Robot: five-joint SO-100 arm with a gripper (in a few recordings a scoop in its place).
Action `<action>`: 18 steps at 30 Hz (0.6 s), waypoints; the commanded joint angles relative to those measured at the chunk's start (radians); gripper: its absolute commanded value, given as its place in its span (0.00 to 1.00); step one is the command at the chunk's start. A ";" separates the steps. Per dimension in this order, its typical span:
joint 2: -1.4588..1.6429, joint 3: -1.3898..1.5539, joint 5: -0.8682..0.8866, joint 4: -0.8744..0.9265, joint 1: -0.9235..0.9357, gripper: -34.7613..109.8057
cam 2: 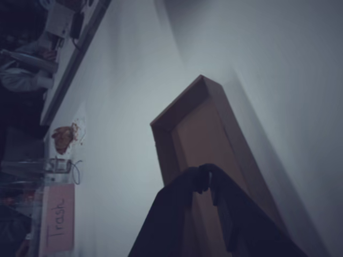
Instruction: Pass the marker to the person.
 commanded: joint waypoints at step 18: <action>-0.775 -1.066 0.143 -0.084 -0.451 0.21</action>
